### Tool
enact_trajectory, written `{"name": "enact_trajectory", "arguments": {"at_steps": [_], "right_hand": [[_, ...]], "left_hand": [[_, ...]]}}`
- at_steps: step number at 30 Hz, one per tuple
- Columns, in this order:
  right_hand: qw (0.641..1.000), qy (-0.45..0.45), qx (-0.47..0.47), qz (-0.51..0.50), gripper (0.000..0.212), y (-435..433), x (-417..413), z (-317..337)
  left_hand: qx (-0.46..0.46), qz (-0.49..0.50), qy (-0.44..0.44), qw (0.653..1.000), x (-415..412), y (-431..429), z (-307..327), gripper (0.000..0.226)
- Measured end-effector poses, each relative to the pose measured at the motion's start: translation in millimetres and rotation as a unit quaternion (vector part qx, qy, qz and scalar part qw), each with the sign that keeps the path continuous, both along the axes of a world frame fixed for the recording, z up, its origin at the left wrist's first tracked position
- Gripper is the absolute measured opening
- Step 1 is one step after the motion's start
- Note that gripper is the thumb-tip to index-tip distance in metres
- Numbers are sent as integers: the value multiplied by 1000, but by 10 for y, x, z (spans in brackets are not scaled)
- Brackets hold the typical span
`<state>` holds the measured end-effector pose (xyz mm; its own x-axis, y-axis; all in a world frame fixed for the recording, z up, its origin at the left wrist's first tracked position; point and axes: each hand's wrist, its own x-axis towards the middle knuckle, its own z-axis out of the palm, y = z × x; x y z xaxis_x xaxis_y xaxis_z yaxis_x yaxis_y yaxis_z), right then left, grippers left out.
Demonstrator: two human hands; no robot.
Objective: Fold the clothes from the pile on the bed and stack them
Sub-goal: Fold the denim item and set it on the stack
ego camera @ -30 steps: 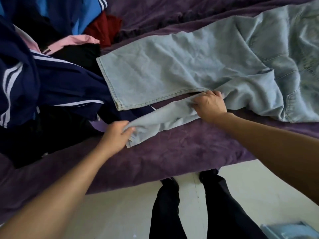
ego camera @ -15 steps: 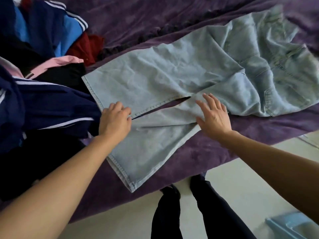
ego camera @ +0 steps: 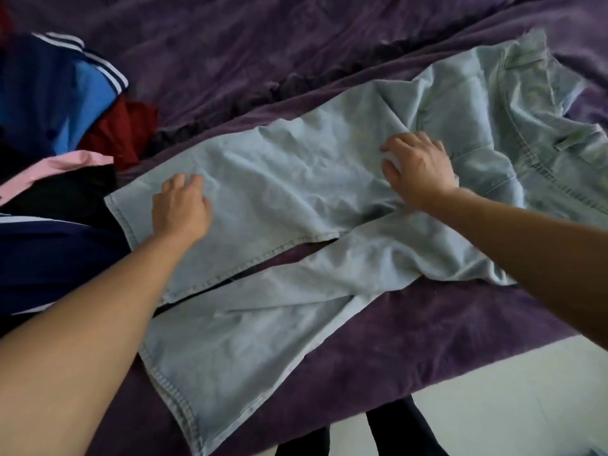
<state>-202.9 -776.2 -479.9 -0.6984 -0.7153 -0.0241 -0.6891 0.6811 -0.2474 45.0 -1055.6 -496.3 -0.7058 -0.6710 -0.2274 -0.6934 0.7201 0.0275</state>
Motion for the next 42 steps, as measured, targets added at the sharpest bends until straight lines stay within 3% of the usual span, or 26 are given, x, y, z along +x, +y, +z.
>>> {"name": "enact_trajectory", "arguments": {"at_steps": [3, 5, 8, 13, 16, 18, 24, 32, 34, 37, 40, 42], "right_hand": [[999, 14, 30, 32, 49, -618, -616, -127], [997, 7, 77, 24, 58, -920, -984, -232], [991, 28, 128, 18, 39, -1101, -1367, -336], [997, 53, 42, 30, 27, -1421, -1759, -178], [999, 42, 21, 23, 28, -1675, -1817, -165], [999, 28, 21, 14, 33, -1660, -1772, -178], [1000, -3, -12, -21, 48, -323, -1520, -219], [955, 13, 93, -283, 56, 2356, -1141, -23], [920, -18, 140, -366, 67, 2825, -1098, 13], [872, -122, 145, -452, 80, 3153, -1108, 9], [881, -135, 59, -451, 78, 3119, -1184, -74], [903, -123, 28, -411, 64, 3039, -1261, -142]], "left_hand": [[4, 0, 17, 1000, -395, -263, -108, 50], [18, 33, -25, 999, -596, -389, -215, 55], [-27, 62, -51, 996, -704, -488, -296, 40], [-146, 113, 4, 983, -730, -891, -48, 23], [-155, 166, -24, 974, -858, -1085, 93, 28], [-141, 150, -19, 978, -939, -939, 121, 36], [-13, -2, 87, 996, -1169, 470, 133, 34], [93, -226, 171, 954, -1122, 2542, 201, 22], [99, -276, 139, 946, -1013, 2903, 138, 20], [94, -281, -3, 955, -807, 3223, -74, 36], [71, -248, -102, 961, -678, 3225, -318, 60], [52, -252, -114, 960, -663, 3164, -407, 68]]}}
